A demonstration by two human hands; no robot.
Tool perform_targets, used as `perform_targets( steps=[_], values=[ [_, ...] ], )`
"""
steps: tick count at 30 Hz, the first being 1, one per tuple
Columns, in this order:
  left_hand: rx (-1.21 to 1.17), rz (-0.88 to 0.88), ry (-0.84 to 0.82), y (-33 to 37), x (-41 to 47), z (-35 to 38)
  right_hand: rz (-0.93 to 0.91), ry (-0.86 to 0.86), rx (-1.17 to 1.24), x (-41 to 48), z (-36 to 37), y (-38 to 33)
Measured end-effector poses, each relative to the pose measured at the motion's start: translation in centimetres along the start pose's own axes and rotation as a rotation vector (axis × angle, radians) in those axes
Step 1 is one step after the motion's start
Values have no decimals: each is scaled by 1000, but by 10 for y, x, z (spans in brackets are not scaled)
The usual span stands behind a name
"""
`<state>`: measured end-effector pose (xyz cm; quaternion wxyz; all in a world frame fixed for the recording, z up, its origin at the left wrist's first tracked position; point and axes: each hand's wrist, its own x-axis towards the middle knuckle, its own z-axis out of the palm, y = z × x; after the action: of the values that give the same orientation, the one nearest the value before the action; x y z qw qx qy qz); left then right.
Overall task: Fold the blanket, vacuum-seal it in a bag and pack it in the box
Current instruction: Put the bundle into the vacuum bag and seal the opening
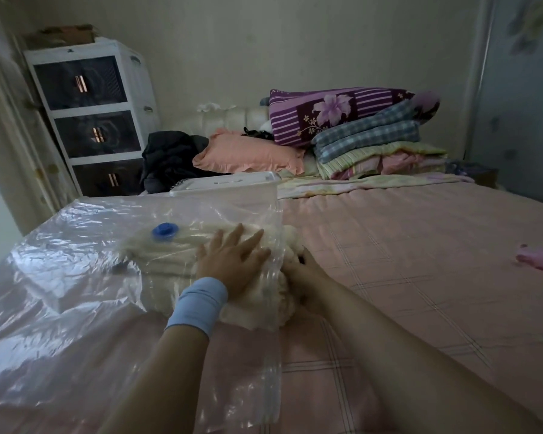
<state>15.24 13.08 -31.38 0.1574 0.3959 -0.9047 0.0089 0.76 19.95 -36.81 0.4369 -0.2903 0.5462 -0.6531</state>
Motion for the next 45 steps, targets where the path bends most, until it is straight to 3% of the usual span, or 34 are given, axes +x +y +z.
perform_targets(
  steps=[4, 6, 8, 9, 11, 12, 15, 17, 20, 22, 24, 26, 29, 31, 34, 36, 39, 41, 43, 45],
  values=[
    [-27, 73, 119, 16, -5, -21, -361, 90, -96, -21, 18, -16],
    [14, 124, 187, 20, -6, -37, -382, -14, -106, -35, 31, -35],
    [-9, 109, 173, 19, -9, -47, -418, -110, -331, -48, 39, -39],
    [-30, 80, 136, 17, -11, -46, -404, -104, -386, -48, 40, -34],
    [-28, 30, 27, 12, -19, -32, -96, -116, -273, -35, 39, -15],
    [-1, 22, -19, 9, -23, -23, -36, -92, -243, -31, 36, 0],
    [56, 35, -46, 0, -24, -3, -96, 37, -406, -35, 26, 5],
    [23, 26, -27, -3, -21, -1, -180, 218, -509, -43, 19, -6],
    [-75, 28, 50, -6, -21, 0, -722, 278, -1029, -47, 9, -13],
    [-107, 4, 218, -8, -25, -2, -789, 128, -1366, -40, 7, -7],
    [3, -102, 346, -14, -27, -6, -743, -22, -1503, -31, 8, 2],
    [28, -198, 244, -25, -28, -8, -751, -103, -1589, -29, 9, 5],
    [4, -221, -50, -39, -34, 1, -757, -126, -1735, -31, 10, 11],
    [42, -215, -120, -39, -40, 7, -724, -132, -1803, -34, 10, 15],
    [52, -167, -22, -36, -52, 11, -744, -94, -1805, -36, 10, 23],
    [43, -96, 203, -37, -65, 9, -874, -36, -1819, -41, 11, 24],
    [127, 211, 595, -33, -86, -2, -977, -65, -1821, -48, 7, 29],
    [66, 390, 498, -20, -103, -11, -965, -81, -1794, -54, 3, 34],
    [-3, 424, 276, -11, -123, -6, -855, -126, -1819, -57, 5, 30],
    [67, 430, 191, -11, -140, 11, -765, -140, -1859, -61, 12, 24]
  ],
)
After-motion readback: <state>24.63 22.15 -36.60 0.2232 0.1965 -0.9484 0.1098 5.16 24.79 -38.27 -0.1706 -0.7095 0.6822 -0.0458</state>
